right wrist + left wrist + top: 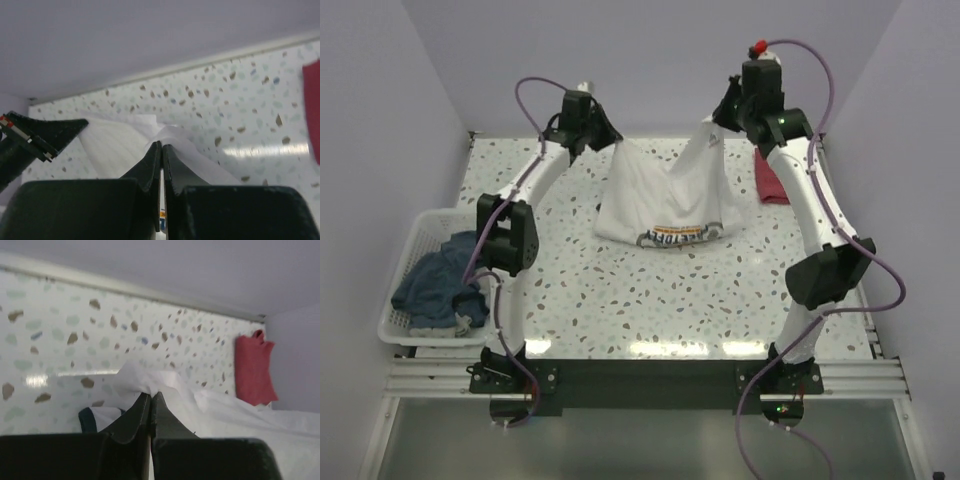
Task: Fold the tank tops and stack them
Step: Flatten the tank top out
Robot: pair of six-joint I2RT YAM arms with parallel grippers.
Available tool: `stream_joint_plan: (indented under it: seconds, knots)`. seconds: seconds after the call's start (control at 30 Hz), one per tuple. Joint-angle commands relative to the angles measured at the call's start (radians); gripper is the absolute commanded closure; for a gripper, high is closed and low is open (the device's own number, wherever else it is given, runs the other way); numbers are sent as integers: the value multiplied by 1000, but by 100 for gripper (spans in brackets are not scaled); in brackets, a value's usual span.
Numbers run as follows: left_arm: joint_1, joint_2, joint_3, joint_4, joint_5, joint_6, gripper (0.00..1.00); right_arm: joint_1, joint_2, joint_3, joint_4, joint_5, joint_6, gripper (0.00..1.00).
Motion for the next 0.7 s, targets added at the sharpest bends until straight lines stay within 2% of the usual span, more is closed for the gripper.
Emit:
stream_joint_plan:
  seconds: [0.0, 0.07, 0.1, 0.17, 0.23, 0.33, 0.37, 0.4, 0.43, 0.47, 0.5, 0.53, 0.57, 0.6, 0.67]
  knots:
    - [95, -22, 282, 37, 58, 5, 100, -43, 57, 413, 1, -60, -43, 100]
    - [141, -51, 411, 41, 78, -8, 100, -85, 115, 567, -16, -56, -44, 100]
    - [156, -72, 424, 84, 92, -14, 100, -107, 117, 636, -7, -63, -23, 100]
    - [205, -165, 380, 132, 131, -38, 100, -164, 40, 593, 37, -88, -5, 100]
    - [233, -242, 298, 187, 158, -52, 100, -187, -56, 379, 135, -88, 11, 100]
    - [243, -400, 53, 242, 174, -46, 100, -196, -220, 73, 202, -83, 20, 100]
    - [243, -478, -104, 256, 180, -61, 100, -198, -300, -5, 211, -97, 25, 100]
    - [243, -519, -191, 297, 189, -71, 100, -196, -335, -170, 229, -103, 37, 100]
    - [243, -558, -278, 304, 203, -81, 100, -196, -374, -256, 232, -99, 46, 100]
    - [243, -642, -460, 346, 204, -101, 100, -196, -420, -345, 237, -99, 63, 100]
    - [241, -687, -553, 386, 206, -110, 100, -196, -505, -531, 258, -123, 81, 100]
    - [241, -733, -646, 394, 198, -121, 100, -196, -555, -626, 274, -131, 107, 100]
    - [239, -826, -823, 393, 189, -147, 100, -196, -596, -710, 269, -131, 118, 100]
    - [238, -873, -913, 400, 181, -153, 100, -195, -680, -868, 265, -139, 126, 100]
    - [227, -1007, -1141, 378, 154, -166, 100, -196, -760, -1008, 233, -134, 134, 100]
